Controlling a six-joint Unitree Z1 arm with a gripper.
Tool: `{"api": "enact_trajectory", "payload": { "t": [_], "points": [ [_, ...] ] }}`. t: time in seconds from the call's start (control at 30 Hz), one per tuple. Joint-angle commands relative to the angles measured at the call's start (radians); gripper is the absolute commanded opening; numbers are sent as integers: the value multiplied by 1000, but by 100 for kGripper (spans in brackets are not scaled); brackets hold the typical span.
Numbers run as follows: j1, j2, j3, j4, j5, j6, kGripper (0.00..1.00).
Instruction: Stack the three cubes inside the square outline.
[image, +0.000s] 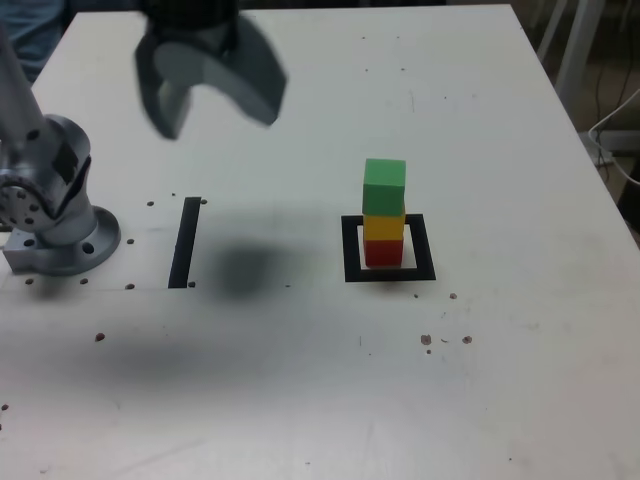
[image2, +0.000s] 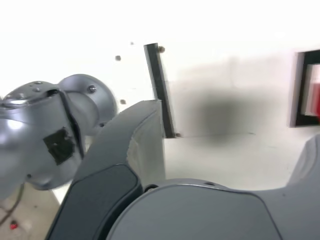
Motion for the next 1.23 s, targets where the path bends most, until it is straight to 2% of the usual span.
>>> {"api": "enact_trajectory", "payload": {
  "t": [0.0, 0.13, 0.47, 0.7, 0.93, 1.2],
  "points": [
    [1, -27, 52, -42, -18, -7, 99],
    [1, -62, 150, -122, -38, -22, 99],
    [0, -102, 339, -295, -38, -85, 99],
    [-1, -114, 389, -351, -57, -108, 99],
    [-1, -154, 406, -369, -29, -108, 99],
    [-1, -172, 416, -368, 32, -108, 99]
  ]
}}
